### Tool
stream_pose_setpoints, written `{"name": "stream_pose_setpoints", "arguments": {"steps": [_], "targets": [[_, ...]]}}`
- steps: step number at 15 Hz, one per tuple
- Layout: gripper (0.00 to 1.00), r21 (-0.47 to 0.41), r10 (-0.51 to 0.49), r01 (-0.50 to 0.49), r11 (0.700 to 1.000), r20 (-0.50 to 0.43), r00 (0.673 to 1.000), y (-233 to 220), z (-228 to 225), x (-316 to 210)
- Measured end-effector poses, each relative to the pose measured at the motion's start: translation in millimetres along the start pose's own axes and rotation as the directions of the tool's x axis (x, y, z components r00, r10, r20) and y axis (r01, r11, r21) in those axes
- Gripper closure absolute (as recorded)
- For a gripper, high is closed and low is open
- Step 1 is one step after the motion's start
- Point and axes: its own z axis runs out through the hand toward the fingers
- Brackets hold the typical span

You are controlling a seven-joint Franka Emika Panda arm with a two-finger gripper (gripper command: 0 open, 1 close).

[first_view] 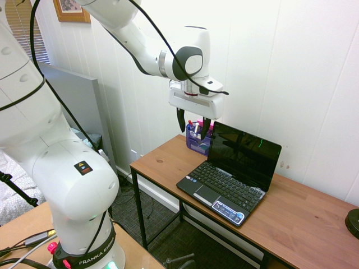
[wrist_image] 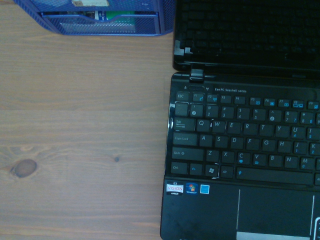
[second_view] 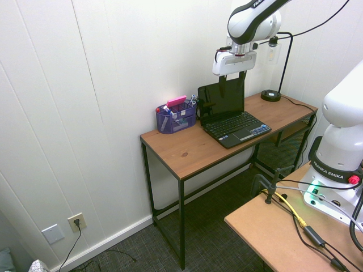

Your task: Close the laptop lid

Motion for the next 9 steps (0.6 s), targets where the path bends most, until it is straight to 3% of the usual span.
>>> {"name": "stream_pose_setpoints", "arguments": {"steps": [6,9], "targets": [[0.0,0.005,0.06,-0.06,0.998,-0.06,0.996,-25.2,-18.4,-6.3],[0.0,0.024,0.108,-0.106,0.994,-0.118,0.987,-43.2,-35.2,19.0]]}}
